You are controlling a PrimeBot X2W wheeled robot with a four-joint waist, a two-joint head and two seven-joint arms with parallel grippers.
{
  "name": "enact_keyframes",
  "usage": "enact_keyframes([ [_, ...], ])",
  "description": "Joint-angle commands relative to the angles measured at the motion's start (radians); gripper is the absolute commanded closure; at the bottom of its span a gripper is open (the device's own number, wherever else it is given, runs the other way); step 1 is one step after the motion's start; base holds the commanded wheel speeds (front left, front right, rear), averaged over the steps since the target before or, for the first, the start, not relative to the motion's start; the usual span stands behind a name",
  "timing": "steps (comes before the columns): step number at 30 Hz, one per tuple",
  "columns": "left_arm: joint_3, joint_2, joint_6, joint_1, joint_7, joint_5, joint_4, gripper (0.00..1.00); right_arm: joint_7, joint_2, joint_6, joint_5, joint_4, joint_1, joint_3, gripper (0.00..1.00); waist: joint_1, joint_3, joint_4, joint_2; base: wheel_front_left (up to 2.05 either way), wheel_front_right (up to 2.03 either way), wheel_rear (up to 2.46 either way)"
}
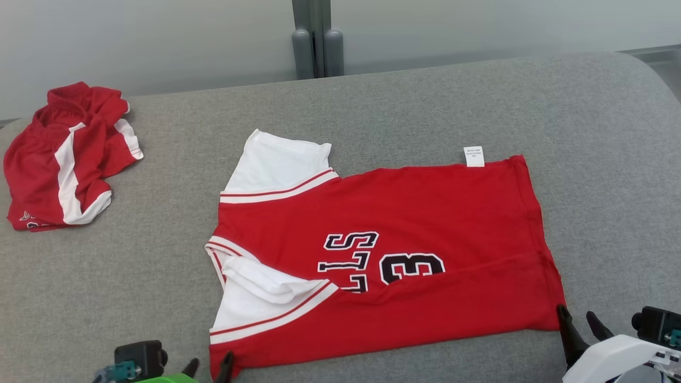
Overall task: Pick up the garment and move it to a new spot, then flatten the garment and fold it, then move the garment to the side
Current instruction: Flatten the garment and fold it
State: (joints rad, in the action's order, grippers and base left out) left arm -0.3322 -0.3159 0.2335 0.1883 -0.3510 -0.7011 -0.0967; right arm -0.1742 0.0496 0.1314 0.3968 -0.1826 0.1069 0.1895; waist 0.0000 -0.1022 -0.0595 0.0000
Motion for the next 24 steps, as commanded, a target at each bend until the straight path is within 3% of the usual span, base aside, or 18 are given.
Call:
enact_keyframes([
  [1, 0.012, -0.023, 0.006, -0.018, -0.004, 0.011, -0.01, 0.0, 0.009, 0.002, -0.001, -0.006, 0.01, 0.019, 0.007, 0.0, 0.0, -0.002, -0.005, 0.0, 0.0, 0.0, 0.0],
  [6, 0.054, -0.097, 0.007, -0.065, -0.017, 0.038, -0.045, 0.0, 0.018, 0.002, -0.001, -0.016, 0.059, 0.014, 0.022, 0.0, 0.0, -0.01, -0.02, 0.0, 0.0, 0.0, 0.0],
  [12, 0.033, -0.137, -0.048, -0.271, -0.061, 0.075, -0.007, 0.0, 0.014, 0.002, -0.001, -0.043, 0.128, -0.046, -0.006, 0.0, 0.0, -0.046, -0.041, 0.0, 0.0, 0.0, 0.0],
  [17, -0.001, -0.147, -0.12, -0.523, -0.107, 0.112, 0.122, 0.0, 0.001, 0.002, -0.001, -0.068, 0.147, -0.141, -0.083, 0.0, 0.0, -0.115, -0.084, 0.0, 0.0, 0.0, 0.0],
  [24, -0.029, -0.133, -0.189, -0.845, -0.185, 0.13, 0.341, 0.0, 0.024, 0.002, -0.001, -0.062, 0.099, -0.309, -0.202, 0.0, 0.0, -0.229, -0.164, 0.0, 0.0, 0.0, 0.0],
])
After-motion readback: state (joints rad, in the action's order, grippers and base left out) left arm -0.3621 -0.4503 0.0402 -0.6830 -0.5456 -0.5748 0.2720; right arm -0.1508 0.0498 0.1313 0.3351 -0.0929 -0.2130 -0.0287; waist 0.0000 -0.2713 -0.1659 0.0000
